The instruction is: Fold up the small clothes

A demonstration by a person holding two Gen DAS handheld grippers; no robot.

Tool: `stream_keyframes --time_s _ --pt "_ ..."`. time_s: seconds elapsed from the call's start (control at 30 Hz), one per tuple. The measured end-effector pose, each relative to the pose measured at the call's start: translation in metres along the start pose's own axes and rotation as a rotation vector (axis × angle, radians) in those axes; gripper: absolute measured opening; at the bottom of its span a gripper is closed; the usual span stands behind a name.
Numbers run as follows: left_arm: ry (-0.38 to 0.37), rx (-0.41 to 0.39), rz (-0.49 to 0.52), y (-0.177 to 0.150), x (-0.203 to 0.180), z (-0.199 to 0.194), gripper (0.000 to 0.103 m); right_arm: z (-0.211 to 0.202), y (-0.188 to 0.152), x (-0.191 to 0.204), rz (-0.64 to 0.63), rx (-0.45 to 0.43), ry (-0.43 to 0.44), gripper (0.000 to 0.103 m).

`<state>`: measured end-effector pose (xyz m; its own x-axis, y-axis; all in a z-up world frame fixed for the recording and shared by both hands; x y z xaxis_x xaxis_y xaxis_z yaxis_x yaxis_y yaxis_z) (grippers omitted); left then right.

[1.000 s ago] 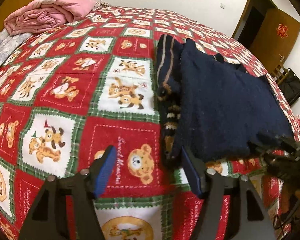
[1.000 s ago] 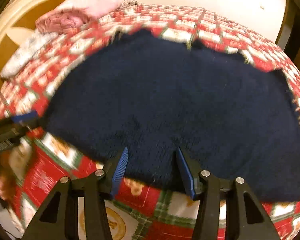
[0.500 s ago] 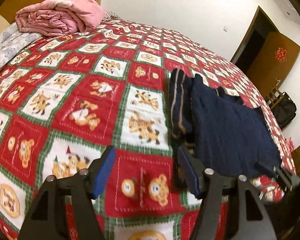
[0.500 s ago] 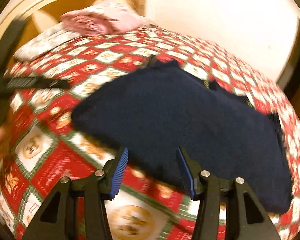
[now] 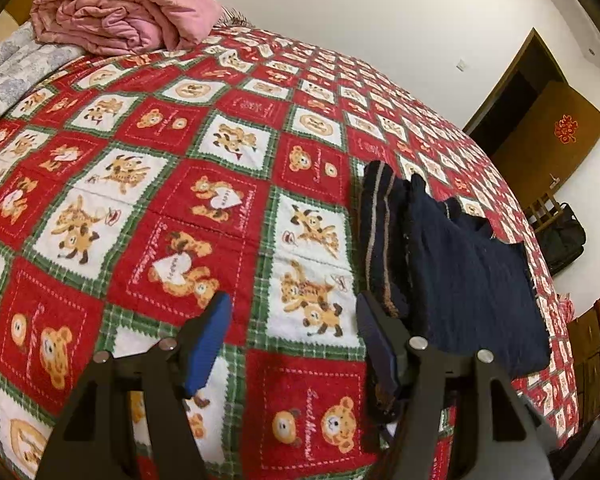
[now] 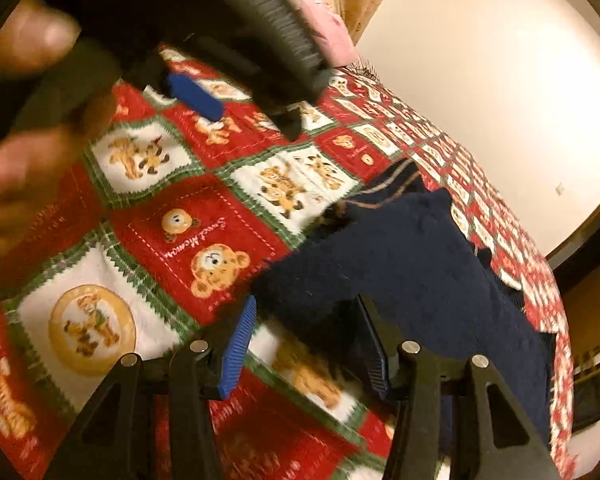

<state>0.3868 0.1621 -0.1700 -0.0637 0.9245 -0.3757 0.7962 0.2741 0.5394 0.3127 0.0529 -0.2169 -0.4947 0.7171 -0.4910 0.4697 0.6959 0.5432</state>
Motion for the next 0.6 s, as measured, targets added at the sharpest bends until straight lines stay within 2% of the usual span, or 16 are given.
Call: stream_keyframes --time_s 0.1,0.17,0.23,0.27,0.33,0.47,0.57,0.6 --pt "0.011 -0.003 0.013 0.007 0.003 0.001 0.066 0.006 0.0 -0.002 0.037 0.004 -0.027 0.051" --pt "0.004 -0.003 0.024 0.012 0.004 0.003 0.066 0.01 -0.003 0.005 0.0 0.003 -0.061 0.04" --pt "-0.033 0.016 0.044 0.017 0.001 0.009 0.066 0.011 -0.005 0.012 -0.023 -0.005 -0.077 0.022" --pt "-0.054 0.041 0.06 0.018 -0.004 0.016 0.066 0.011 -0.006 0.015 -0.038 -0.008 -0.088 0.02" --pt "-0.096 0.086 0.09 0.022 -0.017 0.03 0.066 0.011 -0.006 0.018 -0.052 -0.012 -0.104 0.018" --pt "-0.202 0.161 0.102 0.03 -0.046 0.056 0.069 0.01 -0.007 0.014 -0.028 -0.016 -0.079 0.018" --pt "-0.201 0.182 0.124 0.037 -0.066 0.073 0.069 0.012 -0.007 0.014 -0.027 -0.018 -0.08 0.018" --pt "-0.172 0.19 0.147 0.041 -0.073 0.081 0.069 0.012 -0.007 0.015 -0.028 -0.018 -0.082 0.018"
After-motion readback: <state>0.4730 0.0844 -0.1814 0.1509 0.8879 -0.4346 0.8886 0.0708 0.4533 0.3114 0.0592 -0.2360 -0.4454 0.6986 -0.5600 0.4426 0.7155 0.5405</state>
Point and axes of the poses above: each gripper's, at about its wrist camera, not at the fingertips, and z roughly the way its jaws point, x to its left, y to its top, the point moved 2 cm from there along z, roughly the way its jaws point, and after that the axes turned 1 degree about -z, right-handed, at the moved point
